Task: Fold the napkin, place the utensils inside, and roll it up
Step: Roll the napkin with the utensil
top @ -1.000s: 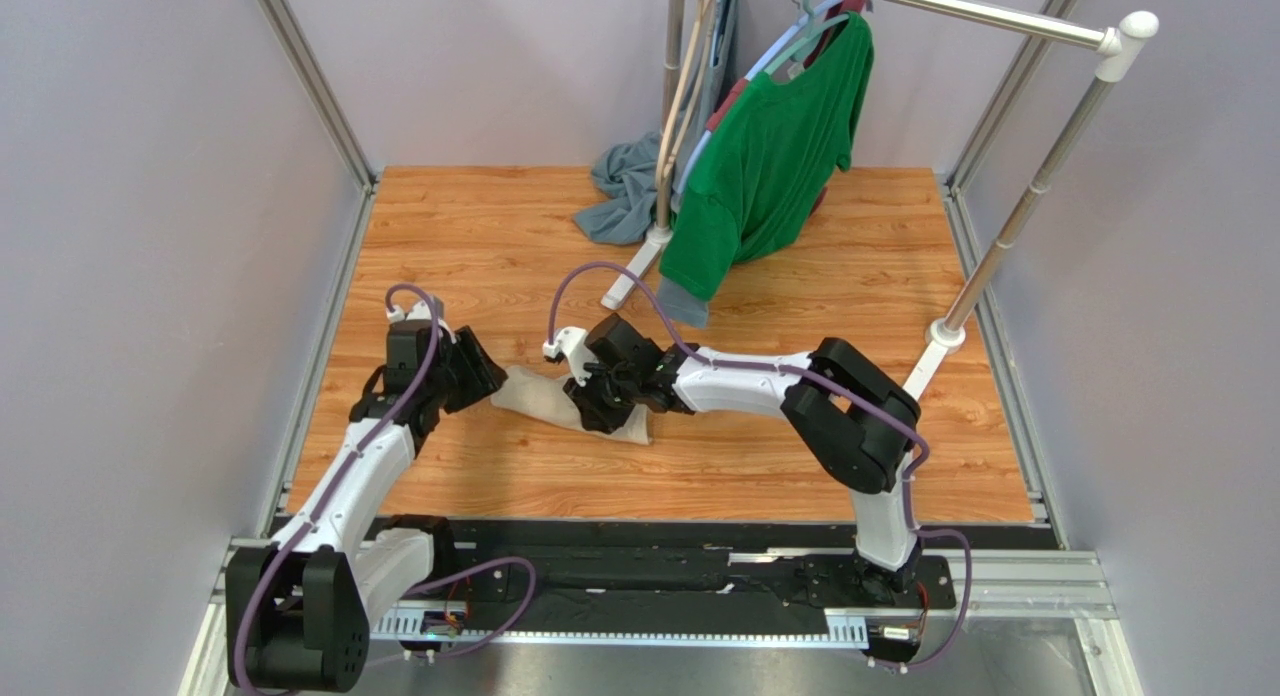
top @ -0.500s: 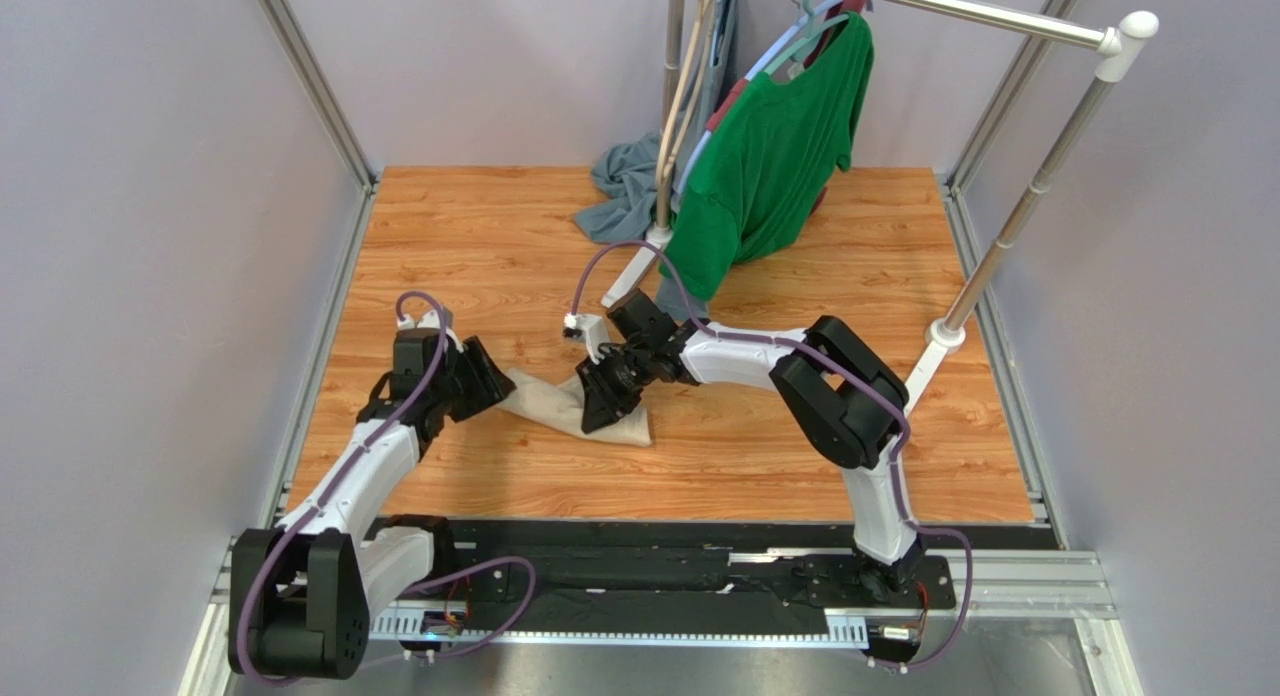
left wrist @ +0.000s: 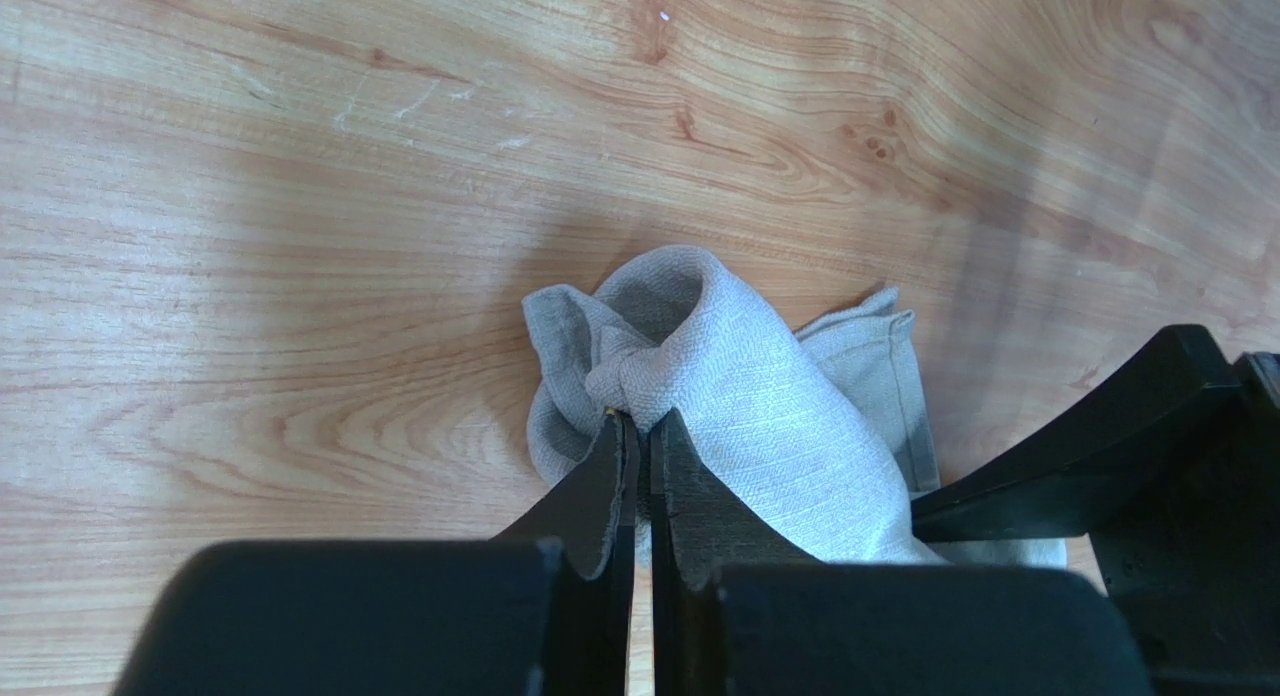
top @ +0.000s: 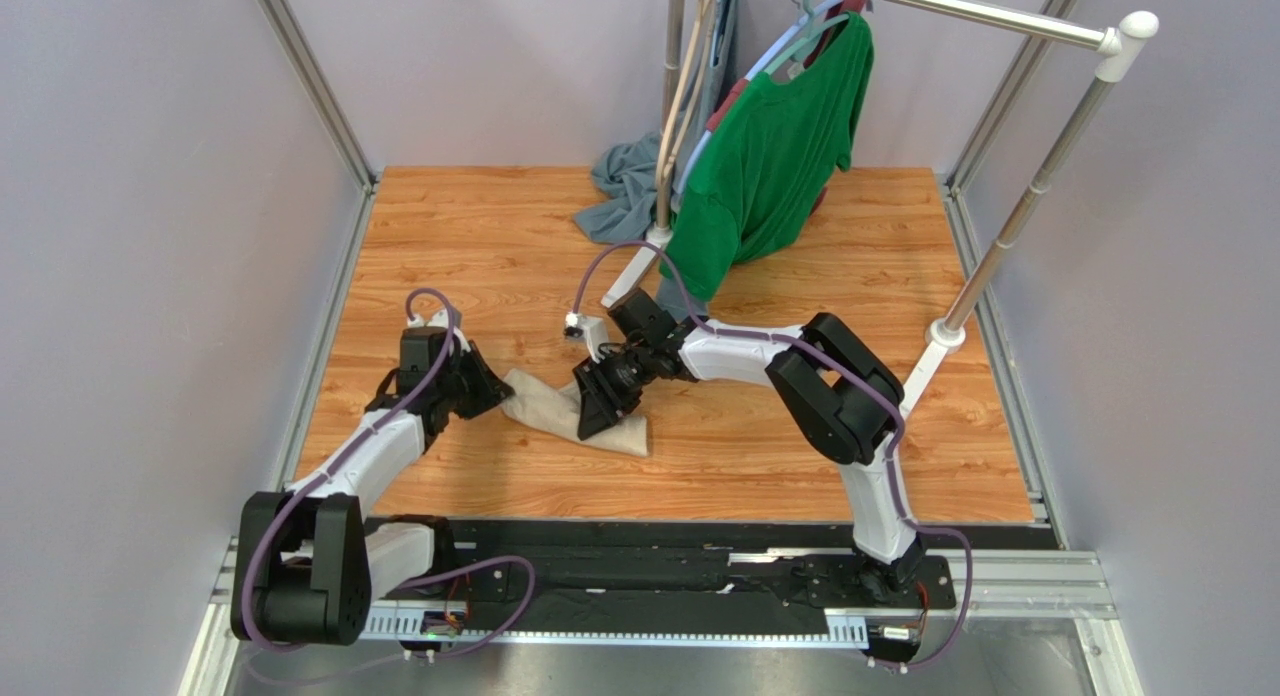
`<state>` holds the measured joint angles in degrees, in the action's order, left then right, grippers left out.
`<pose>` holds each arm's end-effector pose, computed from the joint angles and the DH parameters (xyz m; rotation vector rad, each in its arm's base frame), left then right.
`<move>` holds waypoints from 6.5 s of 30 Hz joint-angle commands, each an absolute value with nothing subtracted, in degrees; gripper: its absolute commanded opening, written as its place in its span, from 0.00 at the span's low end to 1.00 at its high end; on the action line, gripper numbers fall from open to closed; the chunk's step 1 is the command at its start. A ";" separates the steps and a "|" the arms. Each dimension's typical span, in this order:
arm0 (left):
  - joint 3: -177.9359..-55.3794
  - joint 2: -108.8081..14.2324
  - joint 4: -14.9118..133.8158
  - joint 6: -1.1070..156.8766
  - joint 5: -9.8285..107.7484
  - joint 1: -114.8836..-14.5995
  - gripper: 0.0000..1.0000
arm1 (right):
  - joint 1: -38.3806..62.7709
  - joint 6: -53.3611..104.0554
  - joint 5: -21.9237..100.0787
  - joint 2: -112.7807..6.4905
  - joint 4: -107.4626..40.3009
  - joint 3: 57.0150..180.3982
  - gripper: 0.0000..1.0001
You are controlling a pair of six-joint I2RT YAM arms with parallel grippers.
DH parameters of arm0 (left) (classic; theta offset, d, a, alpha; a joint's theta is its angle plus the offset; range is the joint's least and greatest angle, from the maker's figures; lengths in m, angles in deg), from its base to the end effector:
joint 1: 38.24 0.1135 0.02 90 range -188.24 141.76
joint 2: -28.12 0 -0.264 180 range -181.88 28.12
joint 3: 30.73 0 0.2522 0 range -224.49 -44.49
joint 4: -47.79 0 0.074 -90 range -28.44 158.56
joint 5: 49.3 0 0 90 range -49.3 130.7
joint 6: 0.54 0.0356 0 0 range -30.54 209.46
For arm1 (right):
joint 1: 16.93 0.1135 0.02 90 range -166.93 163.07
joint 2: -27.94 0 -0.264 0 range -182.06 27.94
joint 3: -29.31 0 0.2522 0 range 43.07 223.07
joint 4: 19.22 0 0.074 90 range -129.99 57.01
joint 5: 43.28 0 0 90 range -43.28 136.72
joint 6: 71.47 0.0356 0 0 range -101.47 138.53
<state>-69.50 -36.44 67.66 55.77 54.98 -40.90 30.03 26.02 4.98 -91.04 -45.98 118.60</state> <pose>0.2089 -0.0185 0.1646 -0.5273 2.3603 -0.5945 0.2711 0.3250 0.1357 -1.1904 2.4095 1.2734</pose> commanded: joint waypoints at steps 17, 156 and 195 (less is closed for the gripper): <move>-73.67 -41.31 69.20 56.33 56.17 -41.05 0.00 | 43.09 14.23 41.07 -75.69 -47.85 116.90 0.66; -76.66 -43.69 70.34 56.51 60.03 -41.05 0.00 | 45.47 11.06 46.63 -86.85 -42.30 119.19 0.63; -73.14 -35.42 64.47 56.86 59.24 -41.05 0.49 | 29.48 32.24 0.32 -97.13 -44.50 125.16 0.09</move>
